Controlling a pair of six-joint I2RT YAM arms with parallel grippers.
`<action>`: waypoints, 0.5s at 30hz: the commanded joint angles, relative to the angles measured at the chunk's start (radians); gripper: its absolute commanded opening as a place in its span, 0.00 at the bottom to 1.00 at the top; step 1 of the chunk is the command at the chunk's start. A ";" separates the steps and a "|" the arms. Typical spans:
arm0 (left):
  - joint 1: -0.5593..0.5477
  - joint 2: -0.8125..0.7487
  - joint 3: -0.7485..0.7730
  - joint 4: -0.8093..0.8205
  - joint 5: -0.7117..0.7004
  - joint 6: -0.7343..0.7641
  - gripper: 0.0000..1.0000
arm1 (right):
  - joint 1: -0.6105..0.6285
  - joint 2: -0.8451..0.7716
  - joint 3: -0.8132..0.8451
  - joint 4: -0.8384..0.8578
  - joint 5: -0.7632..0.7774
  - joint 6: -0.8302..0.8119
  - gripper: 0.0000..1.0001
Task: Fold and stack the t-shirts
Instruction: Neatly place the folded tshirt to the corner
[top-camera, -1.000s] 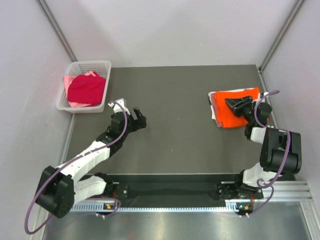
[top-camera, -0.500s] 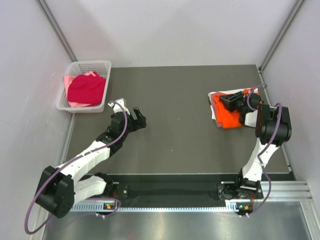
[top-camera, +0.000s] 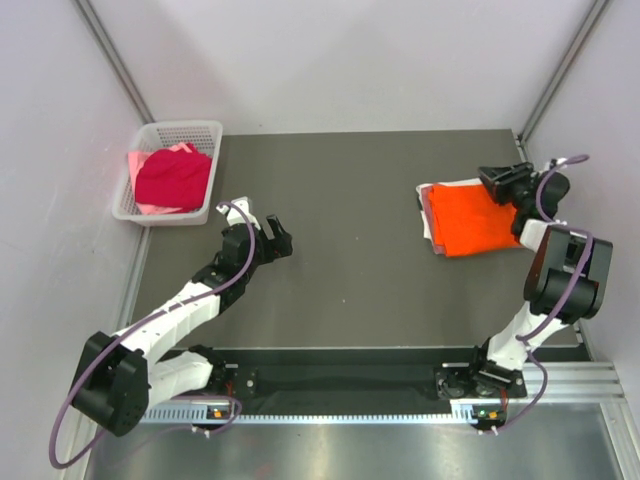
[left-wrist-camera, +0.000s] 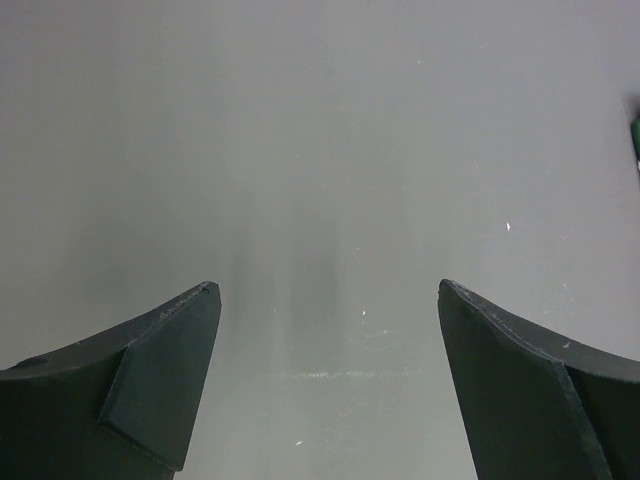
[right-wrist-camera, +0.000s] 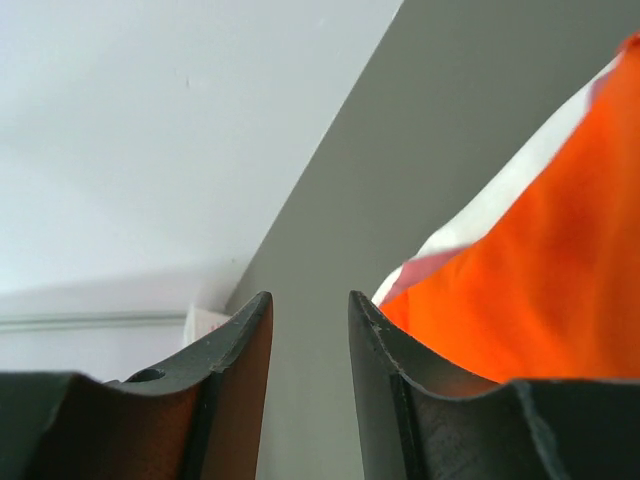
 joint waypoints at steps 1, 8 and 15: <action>0.000 0.006 0.036 0.021 -0.005 0.010 0.94 | -0.040 -0.001 0.021 -0.017 -0.028 -0.012 0.37; -0.002 -0.009 0.033 0.016 -0.012 0.014 0.93 | -0.123 0.200 0.007 0.245 0.029 0.085 0.37; 0.000 -0.019 0.031 0.019 -0.011 0.016 0.94 | -0.135 0.242 0.055 0.079 0.126 0.037 0.39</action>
